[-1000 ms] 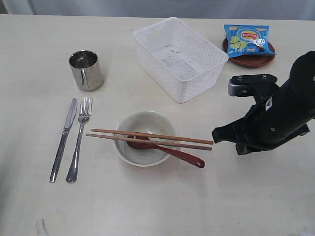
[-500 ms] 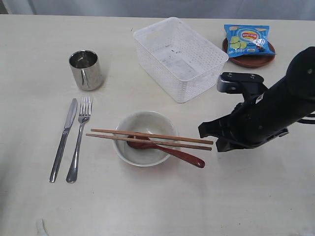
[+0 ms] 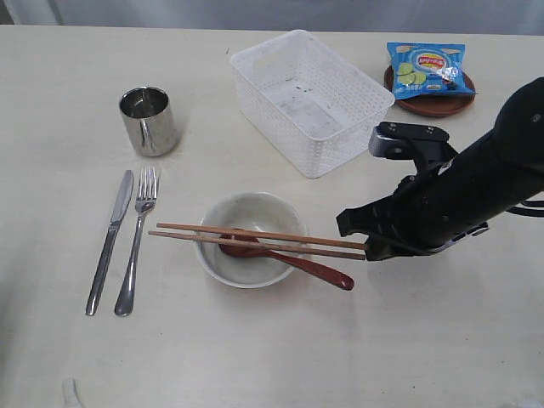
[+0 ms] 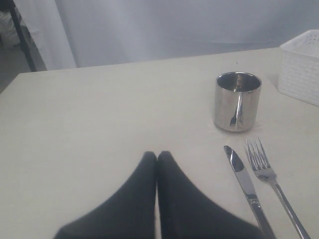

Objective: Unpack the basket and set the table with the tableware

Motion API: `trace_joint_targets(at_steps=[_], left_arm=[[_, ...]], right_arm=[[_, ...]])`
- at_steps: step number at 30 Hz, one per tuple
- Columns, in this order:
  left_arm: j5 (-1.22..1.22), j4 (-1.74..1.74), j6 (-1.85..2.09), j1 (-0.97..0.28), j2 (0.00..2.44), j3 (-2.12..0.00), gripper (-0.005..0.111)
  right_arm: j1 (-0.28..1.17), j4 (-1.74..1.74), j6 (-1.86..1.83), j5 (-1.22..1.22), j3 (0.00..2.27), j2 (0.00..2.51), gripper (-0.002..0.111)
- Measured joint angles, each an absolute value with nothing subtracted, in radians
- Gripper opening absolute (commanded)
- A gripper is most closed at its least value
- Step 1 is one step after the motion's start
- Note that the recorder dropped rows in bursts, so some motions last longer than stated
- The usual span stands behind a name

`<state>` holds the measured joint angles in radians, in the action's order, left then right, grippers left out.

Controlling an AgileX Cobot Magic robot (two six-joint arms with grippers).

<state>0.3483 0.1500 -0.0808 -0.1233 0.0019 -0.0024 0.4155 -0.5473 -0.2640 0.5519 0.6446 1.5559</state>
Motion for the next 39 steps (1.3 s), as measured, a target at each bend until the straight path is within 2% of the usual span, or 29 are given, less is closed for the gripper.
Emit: trace_joint_targets(at_steps=[17, 27, 39], left_arm=[[0.348, 0.150, -0.081, -0.123, 0.002, -0.002, 0.000], [0.348, 0.150, -0.081, -0.123, 0.002, -0.002, 0.000], [0.348, 0.150, -0.081, -0.123, 0.002, -0.002, 0.000]], right_arm=[[0.415, -0.633, -0.339, 0.556, 0.645, 1.556, -0.001], [0.415, -0.568, -0.314, 0.512, 0.654, 1.556, -0.001], [0.415, -0.353, -0.184, 0.623, 0.918, 1.495, 0.000]])
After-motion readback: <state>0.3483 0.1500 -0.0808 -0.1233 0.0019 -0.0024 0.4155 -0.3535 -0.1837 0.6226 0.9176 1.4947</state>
